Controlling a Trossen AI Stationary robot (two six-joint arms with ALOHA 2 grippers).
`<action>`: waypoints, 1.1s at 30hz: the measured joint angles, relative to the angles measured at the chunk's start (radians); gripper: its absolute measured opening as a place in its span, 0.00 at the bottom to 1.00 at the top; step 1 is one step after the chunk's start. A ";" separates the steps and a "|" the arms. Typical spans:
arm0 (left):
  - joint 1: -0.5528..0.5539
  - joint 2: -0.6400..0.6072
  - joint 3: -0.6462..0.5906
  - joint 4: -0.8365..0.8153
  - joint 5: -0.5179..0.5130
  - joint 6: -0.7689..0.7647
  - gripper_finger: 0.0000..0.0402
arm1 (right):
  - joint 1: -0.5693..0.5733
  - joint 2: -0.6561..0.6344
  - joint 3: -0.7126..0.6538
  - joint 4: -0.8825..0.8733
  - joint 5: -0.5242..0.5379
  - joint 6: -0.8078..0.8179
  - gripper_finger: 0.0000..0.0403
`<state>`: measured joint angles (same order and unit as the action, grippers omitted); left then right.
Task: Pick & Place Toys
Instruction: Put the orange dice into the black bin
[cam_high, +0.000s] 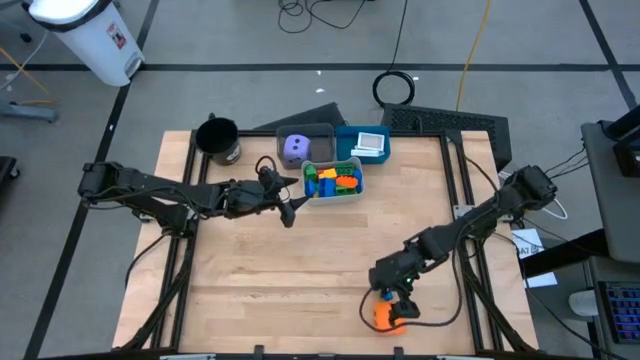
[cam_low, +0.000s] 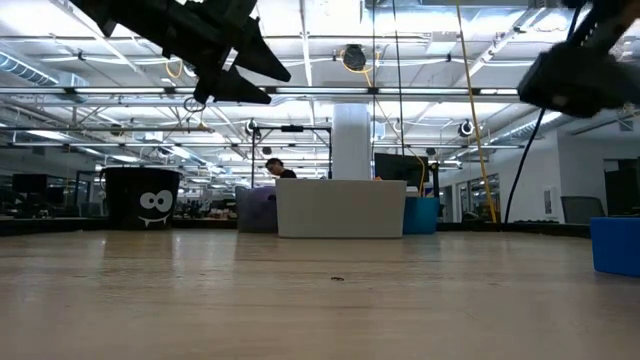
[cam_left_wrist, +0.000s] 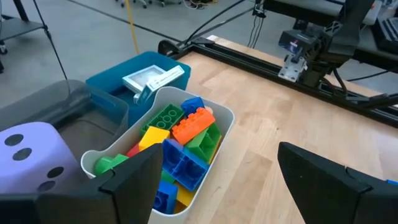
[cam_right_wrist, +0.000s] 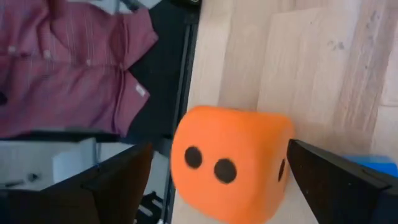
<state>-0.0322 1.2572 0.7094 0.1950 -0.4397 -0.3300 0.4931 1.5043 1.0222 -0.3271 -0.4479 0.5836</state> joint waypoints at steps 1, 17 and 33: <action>0.000 0.000 0.000 0.000 0.000 -0.006 0.81 | 0.000 0.000 -0.014 0.020 0.001 0.011 0.90; 0.000 0.000 0.000 -0.020 0.000 -0.016 0.81 | 0.092 0.007 -0.158 0.202 0.103 0.112 0.90; 0.000 0.000 0.001 -0.043 -0.007 -0.014 0.81 | 0.075 0.138 -0.156 0.303 -0.008 0.124 0.66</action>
<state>-0.0322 1.2572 0.7101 0.1521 -0.4465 -0.3444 0.5678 1.6422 0.8665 -0.0243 -0.4560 0.7073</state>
